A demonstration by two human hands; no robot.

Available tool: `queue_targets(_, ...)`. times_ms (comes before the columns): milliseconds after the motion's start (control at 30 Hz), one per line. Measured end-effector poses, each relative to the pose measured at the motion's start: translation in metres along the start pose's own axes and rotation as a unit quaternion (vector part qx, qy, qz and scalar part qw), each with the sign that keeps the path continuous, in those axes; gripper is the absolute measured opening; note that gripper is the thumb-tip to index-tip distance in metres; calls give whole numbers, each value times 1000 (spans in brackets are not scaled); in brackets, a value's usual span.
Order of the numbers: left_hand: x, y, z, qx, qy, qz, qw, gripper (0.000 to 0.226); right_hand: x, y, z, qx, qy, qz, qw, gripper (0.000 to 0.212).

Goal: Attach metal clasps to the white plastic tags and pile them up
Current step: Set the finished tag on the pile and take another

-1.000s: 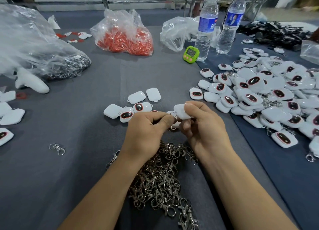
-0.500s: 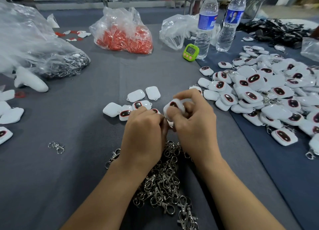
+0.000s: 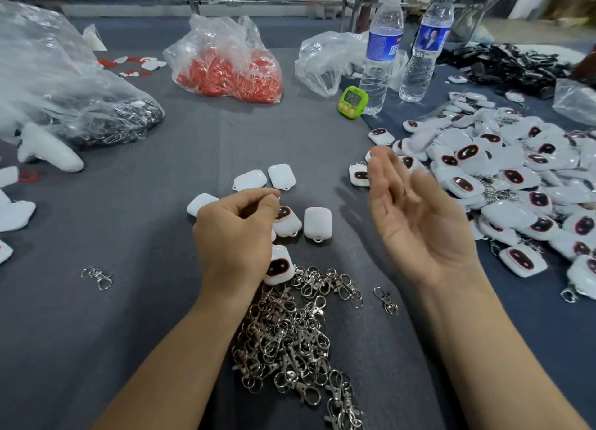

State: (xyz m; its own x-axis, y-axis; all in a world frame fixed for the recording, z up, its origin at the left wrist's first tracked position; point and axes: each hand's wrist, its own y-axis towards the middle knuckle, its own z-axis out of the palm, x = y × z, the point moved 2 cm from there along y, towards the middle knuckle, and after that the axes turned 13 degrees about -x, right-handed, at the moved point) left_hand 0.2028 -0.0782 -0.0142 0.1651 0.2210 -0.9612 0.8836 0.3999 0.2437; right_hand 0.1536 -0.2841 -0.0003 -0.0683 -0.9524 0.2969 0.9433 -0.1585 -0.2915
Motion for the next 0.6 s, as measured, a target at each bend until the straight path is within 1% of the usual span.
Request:
queue_targets(33, -1, -1, 0, 0, 13, 6, 1000, 10, 0, 1, 0, 5, 26, 4, 1000, 68)
queue_targets(67, -1, -3, 0, 1, 28, 13, 1000, 10, -3, 4, -2, -20, 4, -11, 1000, 74)
queue_targets(100, -2, -5, 0, 2, 43, 24, 999, 10, -7, 8, -3, -66, -67, -50, 994, 69)
queue_targets(133, -3, -6, -1, 4, 56, 37, 998, 10, -14, 12, -4, -119, -167, -103, 973, 56)
queue_targets(167, -5, -7, -1, 6, 66, 51, 996, 11, -20, 13, -3, -152, -279, -162, 934, 45)
queue_targets(200, -6, -7, -2, 7, 75, 66, 995, 11, -25, 14, -2, -163, -398, -221, 875, 41)
queue_targets(233, -7, -8, -2, 10, 82, 81, 993, 11, -29, 15, -2, -157, -515, -276, 796, 40)
queue_targets(267, -8, -9, -1, 16, 91, 100, 991, 11, -33, 15, -1, -138, -619, -310, 708, 40)
queue_targets(300, -9, -9, -1, 24, 103, 122, 987, 11, -38, 15, -1, -109, -702, -317, 629, 41)
queue_targets(333, -9, -10, -1, 33, 120, 145, 981, 11, -43, 13, -2, -82, -764, -310, 560, 48)
queue_targets(367, -8, -10, -1, 43, 141, 164, 975, 14, -47, 13, -3, -60, -799, -303, 516, 55)
queue_targets(400, -6, -9, -2, 53, 164, 177, 969, 19, -51, 12, -3, -49, -815, -301, 492, 57)
queue_targets(433, -3, -7, -3, 67, 188, 188, 962, 25, -53, 11, -3, -42, -819, -305, 485, 54)
queue_targets(467, 1, -5, -3, 85, 211, 199, 953, 30, -53, 10, -2, -45, -813, -308, 493, 49)
queue_targets(500, 4, -2, -4, 108, 229, 212, 944, 34, -53, 9, -1, -55, -801, -308, 510, 45)
queue_targets(533, 6, 0, -4, 130, 240, 226, 935, 35, -52, 7, 0, -65, -788, -307, 529, 43)
queue_targets(600, 8, 4, -3, 163, 247, 250, 922, 32, -51, 5, 1, -70, -770, -309, 554, 44)
